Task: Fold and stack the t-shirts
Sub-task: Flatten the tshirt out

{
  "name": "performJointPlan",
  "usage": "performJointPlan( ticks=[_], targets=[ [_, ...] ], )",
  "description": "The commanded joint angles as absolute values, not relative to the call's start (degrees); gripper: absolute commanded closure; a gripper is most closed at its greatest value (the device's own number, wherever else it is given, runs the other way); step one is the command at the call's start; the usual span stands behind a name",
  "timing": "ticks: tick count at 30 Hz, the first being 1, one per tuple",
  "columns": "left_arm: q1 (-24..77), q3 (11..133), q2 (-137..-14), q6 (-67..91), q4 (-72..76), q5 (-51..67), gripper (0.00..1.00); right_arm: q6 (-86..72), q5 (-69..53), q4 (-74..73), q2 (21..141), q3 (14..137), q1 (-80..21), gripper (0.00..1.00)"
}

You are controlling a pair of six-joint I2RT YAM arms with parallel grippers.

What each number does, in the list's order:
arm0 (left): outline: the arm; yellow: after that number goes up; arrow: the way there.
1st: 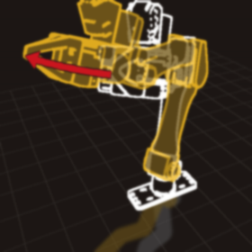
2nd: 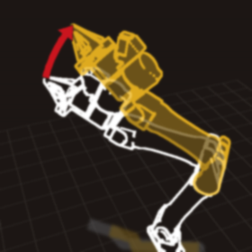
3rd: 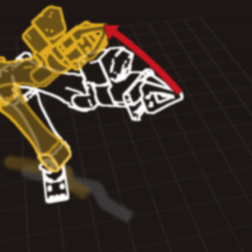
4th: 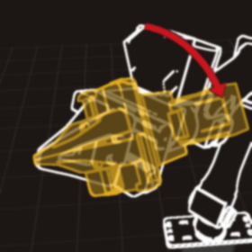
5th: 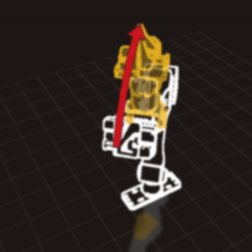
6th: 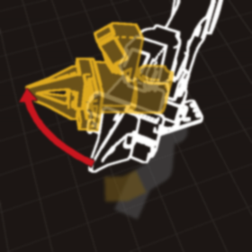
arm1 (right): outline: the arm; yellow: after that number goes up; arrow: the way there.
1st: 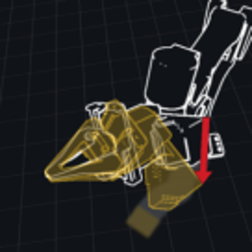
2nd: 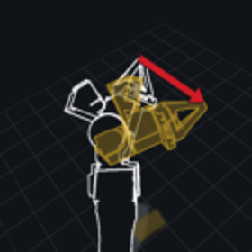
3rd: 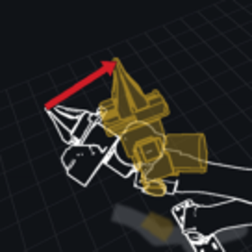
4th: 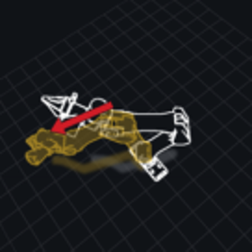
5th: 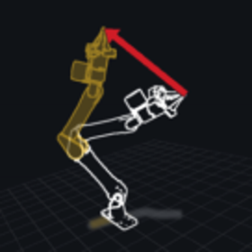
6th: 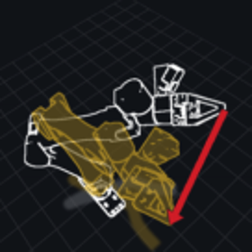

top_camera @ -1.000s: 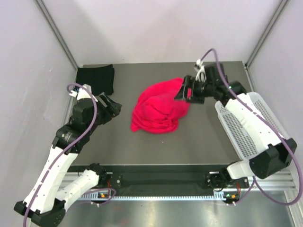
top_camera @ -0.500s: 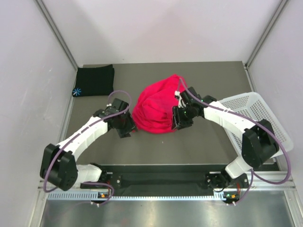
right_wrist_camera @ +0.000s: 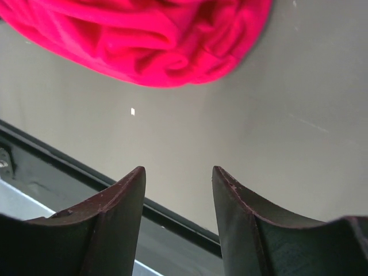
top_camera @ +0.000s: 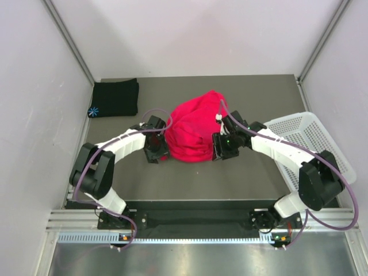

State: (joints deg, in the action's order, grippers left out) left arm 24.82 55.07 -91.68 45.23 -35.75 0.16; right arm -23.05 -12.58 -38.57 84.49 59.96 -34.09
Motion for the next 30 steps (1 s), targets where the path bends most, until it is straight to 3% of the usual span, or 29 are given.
performJointPlan(
  ticks=[1, 6, 13, 18, 22, 25, 28, 29, 30],
  targets=[
    [23.3, 57.9, -93.4, 40.3, -32.3, -2.3, 0.39, -21.8, -10.5, -37.1, 82.7, 59.2, -34.3, 0.49],
    [20.7, 59.1, -96.4, 38.1, -31.6, -0.4, 0.43, -21.6, -11.9, -33.9, 87.5, 59.9, -34.3, 0.39],
    [19.7, 58.5, -97.1, 35.9, -25.3, 6.6, 0.5, -23.2, -12.0, -28.9, 95.0, 63.0, -34.4, 0.39],
    [19.8, 59.0, -96.9, 34.5, -23.3, 9.8, 0.64, -24.3, -11.9, -26.2, 97.6, 64.4, -34.3, 0.42],
    [19.7, 58.8, -95.5, 32.8, -22.8, 11.1, 0.84, -24.6, -12.3, -22.4, 99.7, 64.5, -34.7, 0.46],
    [19.6, 59.7, -94.0, 31.0, -24.5, 11.0, 0.98, -24.5, -11.3, -20.1, 99.9, 64.2, -35.1, 0.54],
    [19.4, 59.8, -91.5, 29.8, -26.3, 10.9, 1.0, -24.3, -11.7, -18.2, 100.4, 63.9, -35.1, 0.71],
    [19.4, 59.6, -89.6, 29.4, -27.3, 10.7, 1.0, -24.4, -11.8, -17.6, 100.2, 63.4, -35.1, 0.87],
    [19.4, 59.5, -88.5, 29.3, -28.0, 10.6, 1.0, -24.4, -11.8, -17.2, 99.9, 63.4, -35.1, 0.94]
  ],
)
